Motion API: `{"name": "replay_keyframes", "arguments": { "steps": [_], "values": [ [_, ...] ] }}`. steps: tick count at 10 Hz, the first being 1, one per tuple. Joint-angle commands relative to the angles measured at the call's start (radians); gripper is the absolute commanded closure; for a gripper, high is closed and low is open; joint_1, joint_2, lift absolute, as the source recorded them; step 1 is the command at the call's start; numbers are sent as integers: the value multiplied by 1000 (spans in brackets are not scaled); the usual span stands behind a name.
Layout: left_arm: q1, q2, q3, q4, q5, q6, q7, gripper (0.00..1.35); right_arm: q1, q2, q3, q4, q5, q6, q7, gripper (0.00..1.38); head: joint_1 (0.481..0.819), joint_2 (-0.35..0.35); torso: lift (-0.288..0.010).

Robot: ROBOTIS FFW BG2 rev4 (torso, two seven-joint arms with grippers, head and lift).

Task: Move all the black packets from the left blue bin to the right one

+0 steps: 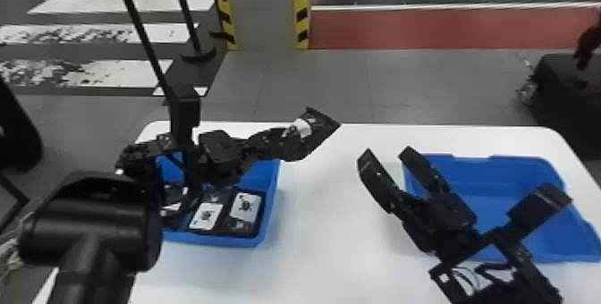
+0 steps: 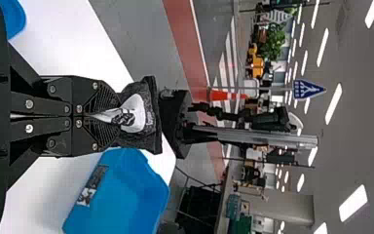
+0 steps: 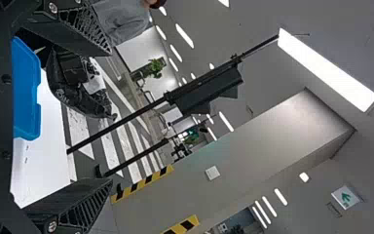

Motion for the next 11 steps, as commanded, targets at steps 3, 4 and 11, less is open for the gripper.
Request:
{"name": "replay_keyframes", "arguments": {
  "steps": [3, 4, 11],
  "values": [
    [-62, -31, -50, 45, 17, 39, -43, 1204, -109, 1, 2, 68, -17, 72, 35, 93, 695, 57, -110],
    [-96, -34, -81, 92, 27, 34, -57, 1204, -129, 1, 2, 70, -16, 82, 36, 91, 695, 53, -110],
    [-131, -51, -136, 124, 60, 98, -103, 1204, -267, 1, -23, 193, 25, 114, 22, 1059, 695, -19, -110]
  ]
}}
